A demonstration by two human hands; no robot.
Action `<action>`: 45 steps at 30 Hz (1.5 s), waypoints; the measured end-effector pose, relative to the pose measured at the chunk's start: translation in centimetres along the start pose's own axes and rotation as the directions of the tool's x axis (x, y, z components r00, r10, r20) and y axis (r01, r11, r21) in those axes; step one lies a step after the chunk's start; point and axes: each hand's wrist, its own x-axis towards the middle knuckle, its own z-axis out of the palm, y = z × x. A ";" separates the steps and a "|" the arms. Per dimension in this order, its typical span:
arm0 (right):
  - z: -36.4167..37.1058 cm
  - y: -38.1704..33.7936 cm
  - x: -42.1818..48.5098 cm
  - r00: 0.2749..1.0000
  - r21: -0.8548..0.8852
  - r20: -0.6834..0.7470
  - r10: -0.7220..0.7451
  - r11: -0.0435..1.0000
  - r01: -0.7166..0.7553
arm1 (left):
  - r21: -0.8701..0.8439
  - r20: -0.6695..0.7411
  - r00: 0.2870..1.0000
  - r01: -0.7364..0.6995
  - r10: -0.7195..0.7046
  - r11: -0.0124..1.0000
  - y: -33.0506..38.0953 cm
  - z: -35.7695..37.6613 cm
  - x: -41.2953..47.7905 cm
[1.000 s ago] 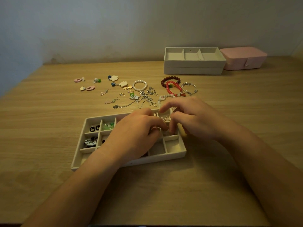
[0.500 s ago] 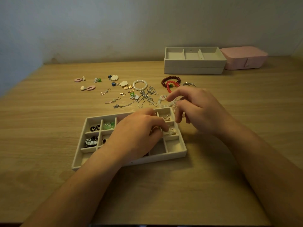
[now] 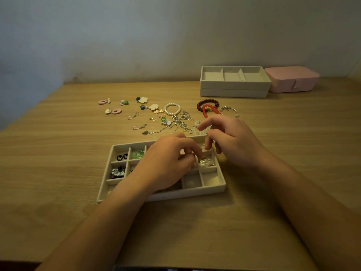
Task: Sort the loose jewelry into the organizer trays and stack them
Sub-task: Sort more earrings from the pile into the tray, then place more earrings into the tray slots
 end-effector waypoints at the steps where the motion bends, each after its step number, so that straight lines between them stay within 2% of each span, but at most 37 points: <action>1: 0.0 -0.2 0.1 1.000 -0.010 0.004 -0.002 1.000 0.002 | -0.024 0.000 1.000 0.025 -0.025 0.999 -0.2 -0.3 0.1; 6: 1.1 -3.0 1.2 0.993 -0.110 0.103 -0.065 0.991 0.076 | -0.137 0.079 0.987 0.148 -0.138 0.979 -0.5 -3.8 0.5; 10: 2.3 -4.8 3.2 0.978 -0.227 0.206 -0.038 0.970 0.086 | -0.188 0.131 0.966 0.246 -0.224 0.951 -2.0 -7.1 0.9; 14: 3.2 -4.7 6.3 0.981 -0.258 0.196 0.000 0.965 0.051 | -0.119 0.021 0.929 0.369 -0.369 0.922 -5.3 -9.2 2.2; 19: 4.2 -3.4 11.0 0.972 -0.278 0.216 0.094 0.960 -0.031 | -0.121 -0.107 0.866 0.476 -0.488 0.871 -9.7 -9.9 3.9; 23: 5.5 -2.8 13.7 0.967 -0.328 0.229 0.114 0.944 -0.033 | -0.271 -0.173 0.836 0.467 -0.520 0.842 -10.8 -9.2 5.5; 27: 6.8 -2.4 15.3 0.961 -0.392 0.247 0.123 0.920 -0.017 | -0.403 -0.223 0.848 0.370 -0.482 0.837 -10.4 -8.3 7.2; 34: 7.7 -1.6 16.4 0.951 -0.475 0.271 0.148 0.880 -0.002 | -0.454 -0.311 0.839 0.281 -0.447 0.845 -10.9 -7.2 7.4; 37: 7.2 -1.6 16.4 0.943 -0.447 0.300 0.145 0.895 0.005 | -0.449 -0.334 0.838 0.262 -0.432 0.854 -10.7 -7.1 7.2; 39: 6.5 -1.8 16.2 0.951 -0.370 0.284 0.124 0.929 -0.010 | -0.450 -0.360 0.830 0.246 -0.426 0.859 -10.6 -7.1 7.0; 42: 5.0 -2.5 15.4 0.982 -0.200 0.180 0.062 0.979 -0.025 | -0.449 -0.375 0.834 0.220 -0.405 0.866 -10.3 -7.2 6.5; 45: 3.3 -3.4 14.3 0.997 0.039 0.063 0.038 0.998 -0.041 | -0.416 -0.349 0.867 0.197 -0.356 0.888 -9.7 -7.2 6.1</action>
